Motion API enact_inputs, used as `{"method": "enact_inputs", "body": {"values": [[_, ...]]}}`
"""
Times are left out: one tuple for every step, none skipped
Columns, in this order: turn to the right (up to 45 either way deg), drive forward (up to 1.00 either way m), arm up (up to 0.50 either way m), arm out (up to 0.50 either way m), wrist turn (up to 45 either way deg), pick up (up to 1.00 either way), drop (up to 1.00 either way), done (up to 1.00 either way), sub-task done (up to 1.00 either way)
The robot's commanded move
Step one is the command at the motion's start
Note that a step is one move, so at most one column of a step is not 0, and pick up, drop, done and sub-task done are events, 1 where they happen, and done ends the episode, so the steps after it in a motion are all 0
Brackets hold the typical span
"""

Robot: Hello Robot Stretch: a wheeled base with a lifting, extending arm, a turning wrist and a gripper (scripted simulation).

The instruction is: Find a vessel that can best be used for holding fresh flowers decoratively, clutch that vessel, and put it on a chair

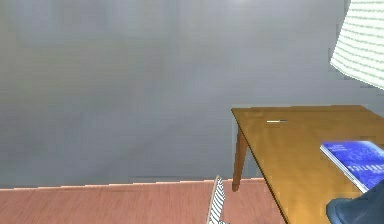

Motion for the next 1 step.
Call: {"method": "enact_inputs", "body": {"values": [[0.0, 0.0, 0.0, -0.42, 0.0, 0.0, 0.0, 0.0, 0.0]]}}
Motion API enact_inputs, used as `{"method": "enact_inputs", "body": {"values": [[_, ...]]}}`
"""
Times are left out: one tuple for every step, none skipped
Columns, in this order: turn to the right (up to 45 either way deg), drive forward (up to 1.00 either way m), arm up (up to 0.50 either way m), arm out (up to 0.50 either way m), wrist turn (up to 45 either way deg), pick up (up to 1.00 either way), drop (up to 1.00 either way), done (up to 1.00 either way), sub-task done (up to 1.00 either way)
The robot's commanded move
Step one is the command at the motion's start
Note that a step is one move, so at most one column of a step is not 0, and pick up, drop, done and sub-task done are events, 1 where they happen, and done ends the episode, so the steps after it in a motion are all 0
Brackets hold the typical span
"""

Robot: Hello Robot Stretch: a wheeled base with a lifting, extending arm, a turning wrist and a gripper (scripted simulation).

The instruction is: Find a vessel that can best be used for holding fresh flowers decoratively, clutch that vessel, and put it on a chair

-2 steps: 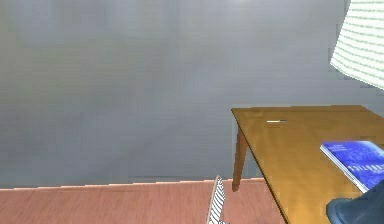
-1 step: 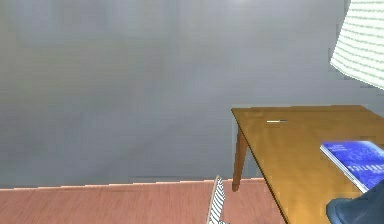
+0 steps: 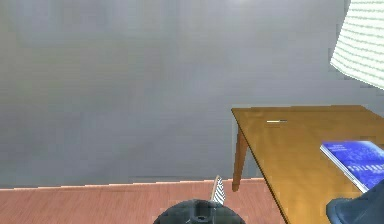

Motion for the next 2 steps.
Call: {"method": "enact_inputs", "body": {"values": [[-45.0, 0.0, 0.0, 0.0, 0.0, 0.0, 0.0, 0.0, 0.0], [-45.0, 0.0, 0.0, 0.0, 0.0, 0.0, 0.0, 0.0, 0.0]]}}
